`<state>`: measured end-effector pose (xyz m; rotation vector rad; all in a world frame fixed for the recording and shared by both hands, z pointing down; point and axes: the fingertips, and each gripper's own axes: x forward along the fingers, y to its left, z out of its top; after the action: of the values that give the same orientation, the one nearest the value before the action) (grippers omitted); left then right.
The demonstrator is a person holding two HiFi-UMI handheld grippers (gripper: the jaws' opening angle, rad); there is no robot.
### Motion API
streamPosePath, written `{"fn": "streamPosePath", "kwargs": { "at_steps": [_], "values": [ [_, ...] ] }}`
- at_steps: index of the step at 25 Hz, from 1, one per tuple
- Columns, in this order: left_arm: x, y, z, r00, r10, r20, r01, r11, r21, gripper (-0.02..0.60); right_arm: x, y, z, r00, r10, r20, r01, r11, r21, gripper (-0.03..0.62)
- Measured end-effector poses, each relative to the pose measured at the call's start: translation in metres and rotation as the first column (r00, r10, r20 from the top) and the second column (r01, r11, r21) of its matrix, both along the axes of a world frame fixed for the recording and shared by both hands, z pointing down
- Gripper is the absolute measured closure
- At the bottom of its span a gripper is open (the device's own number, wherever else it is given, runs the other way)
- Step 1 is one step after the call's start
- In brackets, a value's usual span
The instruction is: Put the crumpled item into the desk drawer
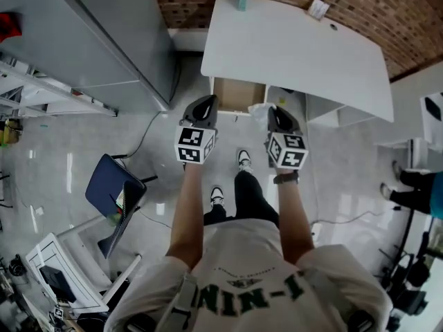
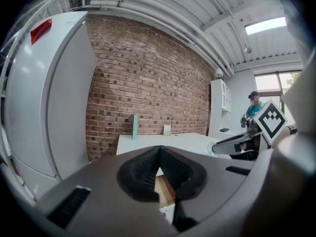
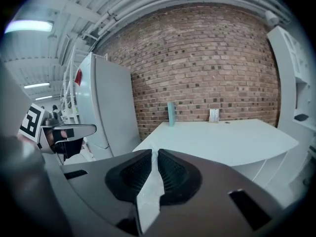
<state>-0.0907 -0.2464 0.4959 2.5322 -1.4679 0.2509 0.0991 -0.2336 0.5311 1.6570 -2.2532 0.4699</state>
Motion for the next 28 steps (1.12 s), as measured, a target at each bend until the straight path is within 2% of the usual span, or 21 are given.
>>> {"fn": "streamPosePath", "kwargs": {
  "at_steps": [3,6,14,23,28],
  "values": [
    [-0.002,-0.018,0.019,1.0,-0.019,0.003,0.019,1.0,-0.016,0.583,-0.006,-0.015,0.027,0.999,-0.01,0.034,0.012,0.999,-0.05,0.559],
    [0.004,-0.03,0.041,1.0,-0.005,0.009,0.006,0.999,-0.048,0.583,-0.008,-0.031,0.053,0.998,-0.023,0.053,0.028,0.996,-0.087,0.557],
    [0.016,-0.052,0.095,1.0,0.01,-0.017,-0.012,0.993,-0.118,0.583,-0.006,-0.08,0.113,0.997,-0.036,0.068,0.045,0.991,-0.124,0.557],
    [0.023,-0.069,0.149,1.0,0.014,-0.026,-0.018,0.987,-0.162,0.583,-0.004,-0.12,0.192,0.996,-0.033,0.085,0.047,0.983,-0.179,0.557],
    [0.022,-0.079,0.176,0.999,0.029,-0.021,-0.033,0.982,-0.187,0.583,-0.007,-0.14,0.243,0.997,-0.045,0.055,0.056,0.975,-0.216,0.559]
  ]
}}
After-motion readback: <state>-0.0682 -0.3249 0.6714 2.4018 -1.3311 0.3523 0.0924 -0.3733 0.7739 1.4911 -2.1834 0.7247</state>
